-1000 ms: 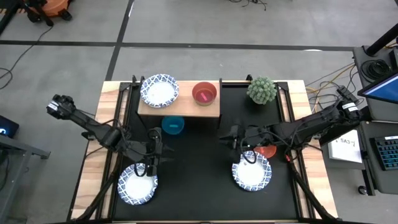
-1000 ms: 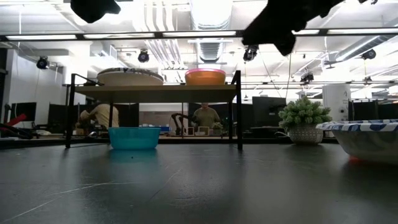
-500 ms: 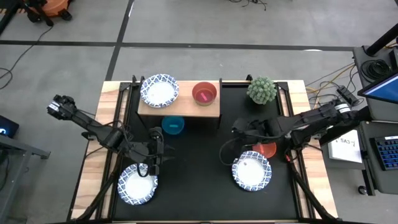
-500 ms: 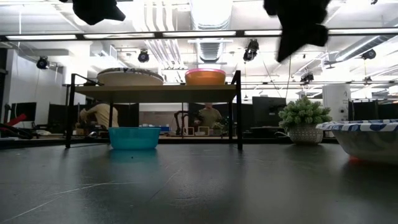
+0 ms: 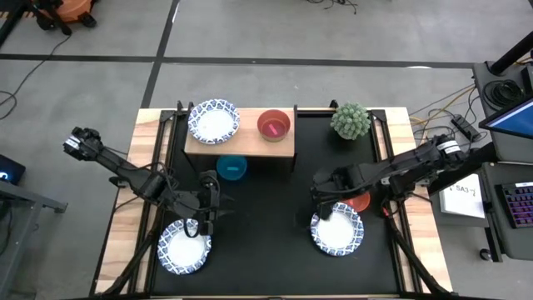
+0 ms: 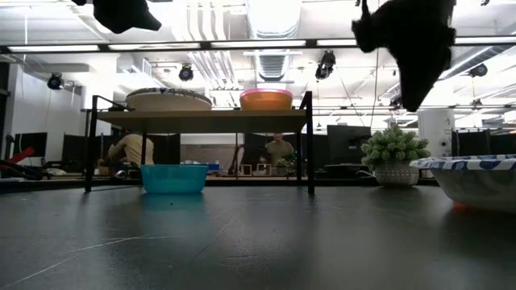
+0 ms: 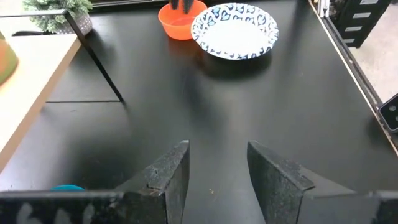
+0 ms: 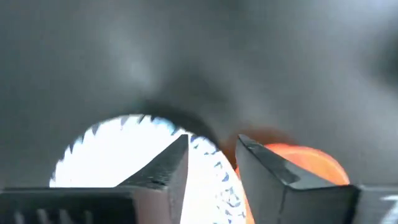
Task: Place and stack bowls onto a shelf
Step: Stack the white bowl on top of the other white bowl on the shelf
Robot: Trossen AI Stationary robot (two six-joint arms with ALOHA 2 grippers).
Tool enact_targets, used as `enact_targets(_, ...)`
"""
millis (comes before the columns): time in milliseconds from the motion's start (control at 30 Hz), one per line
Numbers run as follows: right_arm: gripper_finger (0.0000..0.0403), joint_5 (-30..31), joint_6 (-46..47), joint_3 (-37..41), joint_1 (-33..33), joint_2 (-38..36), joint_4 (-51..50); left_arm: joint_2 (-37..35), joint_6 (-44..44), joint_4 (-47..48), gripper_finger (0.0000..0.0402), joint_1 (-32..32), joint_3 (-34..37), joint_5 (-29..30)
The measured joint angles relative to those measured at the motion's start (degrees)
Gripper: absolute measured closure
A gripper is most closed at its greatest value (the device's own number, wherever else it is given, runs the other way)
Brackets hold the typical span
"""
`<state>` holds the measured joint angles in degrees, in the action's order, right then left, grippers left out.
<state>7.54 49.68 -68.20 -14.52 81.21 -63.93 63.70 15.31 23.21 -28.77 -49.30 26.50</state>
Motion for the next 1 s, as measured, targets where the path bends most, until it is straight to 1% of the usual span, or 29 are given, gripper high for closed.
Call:
enact_targets(67, 0.0264, -2.34, -12.57, 1.04, -1.49, 0.00, 2.07, 0.00, 0.00, 0.11, 0.0258, 0.00, 0.00, 0.00)
enact_targets(100, 0.0258, -2.94, -17.07, 1.68, -2.28, -0.02, 2.85, 0.00, 0.00, 0.17, 0.0258, 0.00, 0.00, 0.00)
enact_targets(133, 0.0253, -3.30, -20.66, 2.23, -2.79, -0.02, 3.37, 0.00, -0.01, 0.22, 0.0258, 0.00, 0.00, 0.00)
enact_targets(200, 0.0249, -3.48, -23.86, 3.29, -2.89, 0.10, 3.39, 0.00, 0.00, 0.21, 0.0258, 0.00, 0.00, 0.00)
enact_targets(467, 0.0262, -4.83, -24.34, 9.27, -2.84, 0.44, 4.67, 0.00, -0.84, 0.15, 0.0258, 0.00, 0.07, 0.00)
enact_targets(767, 0.0279, -4.55, -25.49, 14.82, -2.34, 0.44, 12.37, 0.00, -1.44, 0.16, 0.0258, 0.00, 0.07, 0.02)
enact_targets(933, 0.0288, -4.52, -26.37, 15.92, -1.30, 0.44, 15.06, -0.02, -2.19, -0.13, 0.0258, 0.00, 0.07, 0.04)
enact_targets(1000, 0.0292, -2.97, -25.60, 15.95, -0.60, 0.44, 16.74, -0.02, -2.19, -0.16, 0.0258, 0.00, 0.07, 0.61)
